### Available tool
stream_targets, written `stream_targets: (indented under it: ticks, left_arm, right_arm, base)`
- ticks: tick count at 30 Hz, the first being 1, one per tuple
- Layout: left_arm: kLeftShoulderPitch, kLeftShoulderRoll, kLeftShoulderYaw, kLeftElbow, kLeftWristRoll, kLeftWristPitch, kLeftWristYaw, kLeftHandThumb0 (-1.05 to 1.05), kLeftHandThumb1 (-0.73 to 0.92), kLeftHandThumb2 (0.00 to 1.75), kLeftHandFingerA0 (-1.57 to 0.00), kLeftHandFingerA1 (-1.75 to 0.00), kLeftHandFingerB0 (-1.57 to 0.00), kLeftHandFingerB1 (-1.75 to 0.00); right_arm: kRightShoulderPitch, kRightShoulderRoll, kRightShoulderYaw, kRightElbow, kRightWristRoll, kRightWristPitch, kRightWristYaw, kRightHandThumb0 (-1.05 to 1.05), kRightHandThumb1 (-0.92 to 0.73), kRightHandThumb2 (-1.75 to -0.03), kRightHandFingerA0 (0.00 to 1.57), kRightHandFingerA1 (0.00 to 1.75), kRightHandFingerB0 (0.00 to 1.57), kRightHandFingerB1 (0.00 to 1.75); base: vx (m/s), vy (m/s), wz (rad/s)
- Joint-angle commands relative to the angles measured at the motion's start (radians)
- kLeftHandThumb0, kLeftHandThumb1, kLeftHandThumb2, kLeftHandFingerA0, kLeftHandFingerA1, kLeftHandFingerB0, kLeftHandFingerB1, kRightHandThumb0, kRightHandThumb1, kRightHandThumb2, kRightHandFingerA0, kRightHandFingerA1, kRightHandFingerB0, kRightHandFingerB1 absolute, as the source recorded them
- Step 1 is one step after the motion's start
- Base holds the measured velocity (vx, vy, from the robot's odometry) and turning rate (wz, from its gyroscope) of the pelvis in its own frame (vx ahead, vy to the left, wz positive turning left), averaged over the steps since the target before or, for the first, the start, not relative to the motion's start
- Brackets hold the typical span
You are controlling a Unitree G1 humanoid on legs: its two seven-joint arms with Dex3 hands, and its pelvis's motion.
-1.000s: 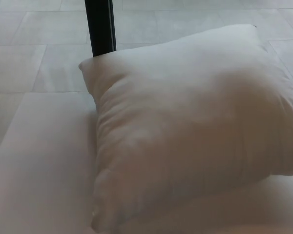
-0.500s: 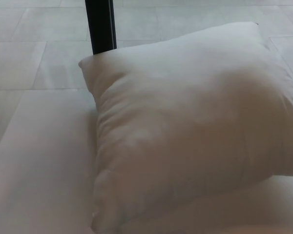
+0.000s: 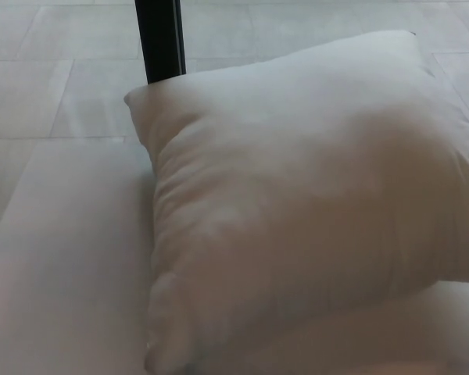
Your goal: The robot uses its left hand to press on the left side of the pillow kept in the middle of the desk and uses its right hand to lift up and the right side of the pillow and turn it over
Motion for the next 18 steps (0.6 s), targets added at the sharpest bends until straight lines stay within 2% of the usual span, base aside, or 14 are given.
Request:
stream_targets:
  ticks: [1,2,5,6,8,9,10,11,12,13,14,15,17,18]
  left_arm:
    - [-0.074,-0.093,-0.247,-0.132,-0.016,0.288,0.08,-0.69,0.54,0.89,-0.3,-0.57,-0.12,-0.43]
    - [-0.067,-0.098,-0.265,-0.132,-0.007,0.283,0.072,-0.71,0.54,0.89,-0.3,-0.57,-0.12,-0.43]
    - [-0.028,-0.104,-0.345,-0.131,0.028,0.264,0.024,-0.73,0.54,0.91,-0.3,-0.57,-0.13,-0.44]
    - [0.005,-0.075,-0.446,-0.122,0.101,0.237,-0.027,-0.75,0.58,0.92,-0.27,-0.56,-0.08,-0.42]
    - [0.014,-0.066,-0.472,-0.125,0.106,0.237,-0.025,-0.75,0.58,0.92,-0.27,-0.56,-0.08,-0.42]
    - [0.022,-0.053,-0.512,-0.132,0.125,0.257,-0.017,-0.8,0.56,0.94,-0.32,-0.6,-0.07,-0.39]
    - [0.025,-0.046,-0.523,-0.13,0.126,0.259,-0.024,-0.8,0.56,0.94,-0.32,-0.6,-0.07,-0.39]
    - [0.027,-0.021,-0.587,-0.119,0.169,0.273,-0.026,-0.88,0.6,0.99,-0.3,-0.58,-0.04,-0.33]
    - [0.029,-0.002,-0.619,-0.116,0.181,0.273,-0.045,-0.84,0.75,0.64,-0.34,-0.51,-0.13,-0.26]
    - [0.026,-0.001,-0.631,-0.106,0.185,0.279,-0.035,-0.87,0.6,1.0,-0.31,-0.59,-0.04,-0.34]
    - [0.02,-0.001,-0.641,-0.1,0.185,0.292,-0.024,-0.88,0.59,0.97,-0.32,-0.57,-0.09,-0.39]
    - [0.014,0.002,-0.657,-0.101,0.191,0.312,-0.012,-0.9,0.61,0.98,-0.38,-0.57,-0.12,-0.41]
    - [0.005,0.003,-0.675,-0.106,0.186,0.352,0.006,-0.89,0.58,0.98,-0.33,-0.56,-0.08,-0.4]
    - [0.002,0.001,-0.683,-0.107,0.183,0.363,0.008,-0.88,0.58,0.99,-0.33,-0.56,-0.07,-0.4]
  right_arm:
    - [-0.064,0.122,0.274,-0.216,0.026,0.324,-0.012,-0.9,-0.59,-0.99,0.35,0.54,0.21,0.42]
    - [-0.064,0.129,0.282,-0.219,0.024,0.329,-0.018,-0.91,-0.77,-0.64,0.42,0.46,0.28,0.29]
    - [-0.068,0.154,0.332,-0.218,0.0,0.338,-0.029,-0.9,-0.79,-0.65,0.43,0.45,0.29,0.3]
    - [-0.075,0.167,0.349,-0.205,-0.001,0.346,-0.026,-0.9,-0.6,-1.0,0.37,0.55,0.21,0.42]
    - [-0.077,0.167,0.359,-0.203,-0.008,0.348,-0.034,-0.9,-0.6,-1.0,0.37,0.55,0.21,0.42]
    - [-0.083,0.176,0.364,-0.186,-0.008,0.349,-0.037,-0.88,-0.61,-1.0,0.36,0.55,0.21,0.42]
    - [-0.083,0.18,0.368,-0.184,-0.009,0.347,-0.037,-0.88,-0.61,-1.0,0.36,0.55,0.21,0.42]
    - [-0.086,0.171,0.397,-0.146,-0.04,0.326,-0.023,-0.93,-0.79,-0.65,0.45,0.44,0.29,0.29]
    - [-0.092,0.18,0.382,-0.135,-0.021,0.336,-0.033,-0.93,-0.77,-0.64,0.44,0.46,0.29,0.3]
    - [-0.093,0.181,0.389,-0.124,-0.027,0.329,-0.034,-0.92,-0.78,-0.65,0.42,0.46,0.28,0.29]
    - [-0.095,0.182,0.394,-0.118,-0.03,0.328,-0.036,-0.92,-0.78,-0.64,0.44,0.46,0.29,0.29]
    - [-0.093,0.18,0.405,-0.114,-0.037,0.325,-0.032,-0.92,-0.8,-0.65,0.44,0.45,0.28,0.29]
    - [-0.09,0.173,0.436,-0.107,-0.055,0.322,-0.019,-0.91,-0.81,-0.66,0.42,0.42,0.26,0.29]
    - [-0.093,0.181,0.43,-0.101,-0.047,0.328,-0.031,-0.88,-0.62,-1.01,0.36,0.53,0.22,0.42]
  base:
    - [0.0,0.0,0.0]
    - [0.0,0.0,0.0]
    - [0.0,0.0,0.0]
    - [0.0,0.0,0.0]
    - [0.0,0.0,0.0]
    - [0.0,0.0,0.0]
    - [0.0,0.0,0.0]
    - [0.0,0.0,0.0]
    - [0.0,0.0,0.0]
    - [0.0,0.0,0.0]
    - [0.0,0.0,0.0]
    - [0.0,0.0,0.0]
    - [0.0,0.0,0.0]
    - [0.0,0.0,0.0]
